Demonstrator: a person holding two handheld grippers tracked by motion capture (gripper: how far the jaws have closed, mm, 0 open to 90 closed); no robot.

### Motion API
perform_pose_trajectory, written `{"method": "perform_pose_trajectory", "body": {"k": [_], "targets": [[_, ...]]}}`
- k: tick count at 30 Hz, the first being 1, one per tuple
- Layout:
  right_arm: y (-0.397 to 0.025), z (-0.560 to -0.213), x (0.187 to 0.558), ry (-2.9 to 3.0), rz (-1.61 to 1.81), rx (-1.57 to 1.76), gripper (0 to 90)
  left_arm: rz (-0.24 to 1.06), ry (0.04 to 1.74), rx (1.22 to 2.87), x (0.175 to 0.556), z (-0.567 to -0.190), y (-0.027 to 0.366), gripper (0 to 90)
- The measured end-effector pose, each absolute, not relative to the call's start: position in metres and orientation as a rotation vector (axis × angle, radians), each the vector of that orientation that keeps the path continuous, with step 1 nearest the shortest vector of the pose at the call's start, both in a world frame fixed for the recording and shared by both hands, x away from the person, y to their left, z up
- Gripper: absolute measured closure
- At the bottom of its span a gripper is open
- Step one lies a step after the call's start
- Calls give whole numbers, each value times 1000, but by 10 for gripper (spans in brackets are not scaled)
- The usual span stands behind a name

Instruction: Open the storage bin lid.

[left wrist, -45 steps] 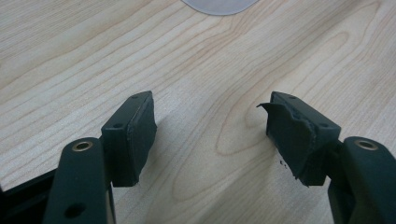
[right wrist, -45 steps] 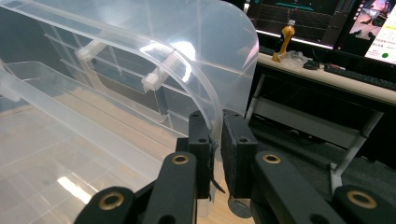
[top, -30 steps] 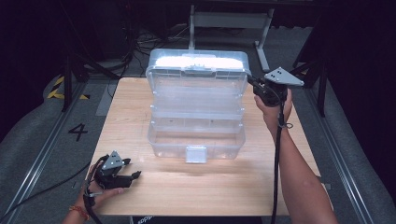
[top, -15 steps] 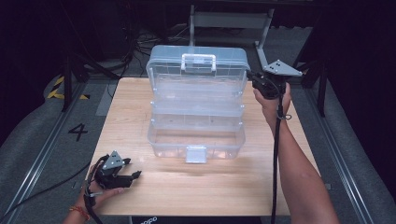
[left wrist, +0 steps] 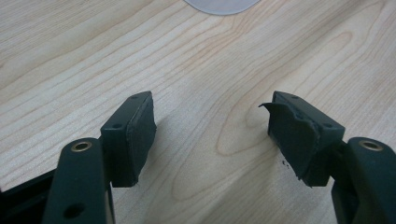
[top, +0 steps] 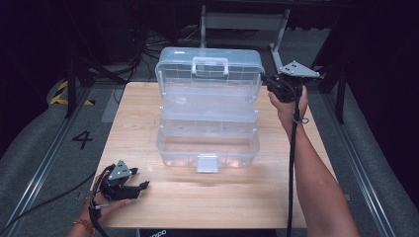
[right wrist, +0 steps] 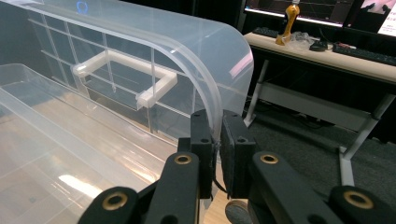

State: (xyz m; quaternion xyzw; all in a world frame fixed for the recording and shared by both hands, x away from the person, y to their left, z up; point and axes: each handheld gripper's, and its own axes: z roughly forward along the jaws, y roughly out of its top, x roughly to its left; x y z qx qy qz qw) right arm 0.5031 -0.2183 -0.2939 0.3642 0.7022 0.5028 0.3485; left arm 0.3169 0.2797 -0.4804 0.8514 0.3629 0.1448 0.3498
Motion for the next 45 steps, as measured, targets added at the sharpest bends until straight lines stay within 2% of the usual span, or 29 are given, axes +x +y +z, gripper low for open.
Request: {"method": "perform_pose_trajectory", "body": {"k": [45], "targets": [[-215, -288, 544, 1857, 1263, 1024, 838, 378, 942, 2198, 318, -481, 278, 314]]}}
